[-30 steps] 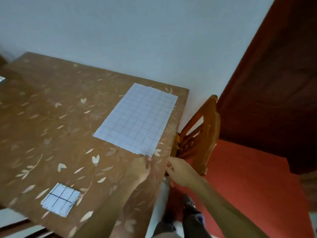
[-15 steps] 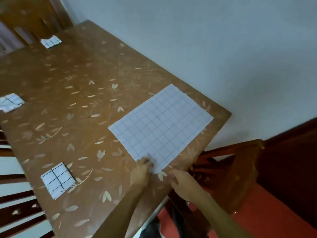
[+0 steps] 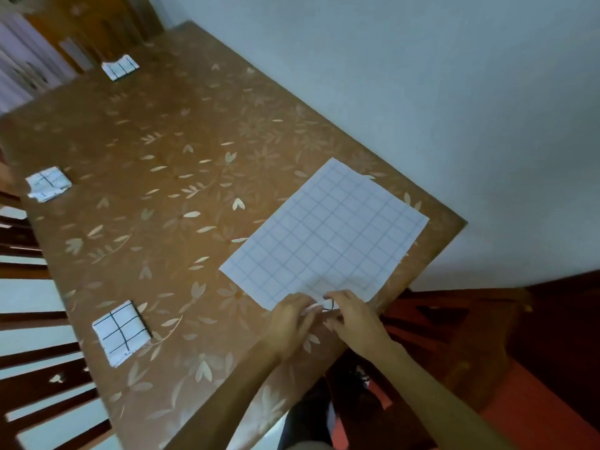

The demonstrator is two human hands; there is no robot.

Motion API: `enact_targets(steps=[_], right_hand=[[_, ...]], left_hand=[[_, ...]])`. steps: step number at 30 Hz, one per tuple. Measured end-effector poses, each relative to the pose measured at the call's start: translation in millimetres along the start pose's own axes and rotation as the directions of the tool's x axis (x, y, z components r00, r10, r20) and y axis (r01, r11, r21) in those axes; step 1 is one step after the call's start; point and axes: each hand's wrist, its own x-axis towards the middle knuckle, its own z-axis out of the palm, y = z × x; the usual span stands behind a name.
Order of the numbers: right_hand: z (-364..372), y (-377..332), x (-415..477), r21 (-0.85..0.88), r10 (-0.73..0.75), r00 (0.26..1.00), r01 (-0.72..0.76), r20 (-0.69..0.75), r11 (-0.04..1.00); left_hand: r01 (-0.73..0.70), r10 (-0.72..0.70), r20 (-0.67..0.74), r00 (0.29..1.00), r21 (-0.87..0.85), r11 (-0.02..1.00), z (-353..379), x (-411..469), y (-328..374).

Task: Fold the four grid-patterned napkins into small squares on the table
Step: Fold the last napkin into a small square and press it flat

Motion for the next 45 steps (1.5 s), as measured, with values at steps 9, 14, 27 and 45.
enact_targets(steps=[9, 14, 27, 45], right_hand=[[-52.5, -44.2, 1.3, 0.233, 0.066, 0.986, -0.029, -0.152, 0.972], [-84.6, -76.9, -5.2, 0.328, 0.032, 0.959, 0.065, -0.282, 0.943], [-207.3, -165.5, -44.2, 0.429, -0.150, 0.782, 0.479, -0.605, 0.766], [-276.9, -163.5, -71.5, 0.661, 0.050, 0.747, 0.552, -0.663, 0.508]], left_hand=[[-0.067, 0.047, -0.168, 0.985, -0.119, 0.991, -78.5, -1.8, 2.4], [-0.056, 0.047, -0.348, 0.936, -0.014, 0.998, -117.7, 1.0, -8.5], [-0.013, -0.172, -0.655, 0.735, -0.268, 0.963, -207.1, 18.3, 28.0], [-0.230, 0.057, -0.289, 0.955, -0.610, 0.758, -205.1, 45.0, 95.3]])
